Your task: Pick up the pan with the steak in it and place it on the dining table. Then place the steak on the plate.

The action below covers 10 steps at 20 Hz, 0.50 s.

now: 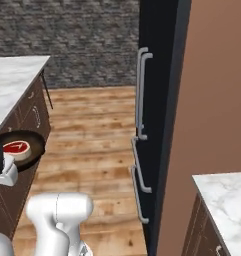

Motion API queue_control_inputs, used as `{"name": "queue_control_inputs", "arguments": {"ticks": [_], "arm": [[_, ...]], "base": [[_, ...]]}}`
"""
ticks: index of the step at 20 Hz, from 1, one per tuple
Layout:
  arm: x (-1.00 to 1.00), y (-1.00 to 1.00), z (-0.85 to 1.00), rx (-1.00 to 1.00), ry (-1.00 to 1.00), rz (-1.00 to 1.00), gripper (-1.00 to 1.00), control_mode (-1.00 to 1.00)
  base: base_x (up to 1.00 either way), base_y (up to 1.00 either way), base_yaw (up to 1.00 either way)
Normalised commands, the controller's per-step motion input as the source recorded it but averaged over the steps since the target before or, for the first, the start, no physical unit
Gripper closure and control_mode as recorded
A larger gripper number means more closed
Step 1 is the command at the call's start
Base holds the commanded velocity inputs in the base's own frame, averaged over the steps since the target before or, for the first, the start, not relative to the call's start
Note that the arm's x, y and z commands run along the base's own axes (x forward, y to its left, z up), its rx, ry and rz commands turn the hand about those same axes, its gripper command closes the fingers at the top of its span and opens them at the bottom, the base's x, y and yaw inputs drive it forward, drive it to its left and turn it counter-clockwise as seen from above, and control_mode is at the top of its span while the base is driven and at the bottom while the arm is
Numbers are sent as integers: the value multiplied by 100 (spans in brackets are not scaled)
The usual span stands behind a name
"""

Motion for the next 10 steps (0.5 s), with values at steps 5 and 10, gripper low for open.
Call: {"name": "queue_control_inputs", "arguments": {"ticks": [5, 10], "arm": [[0, 0, 0, 0, 0, 0, 100, 100], [0, 0, 0, 0, 0, 0, 100, 100]], "base": [[100, 18, -1], [100, 8, -5]]}}
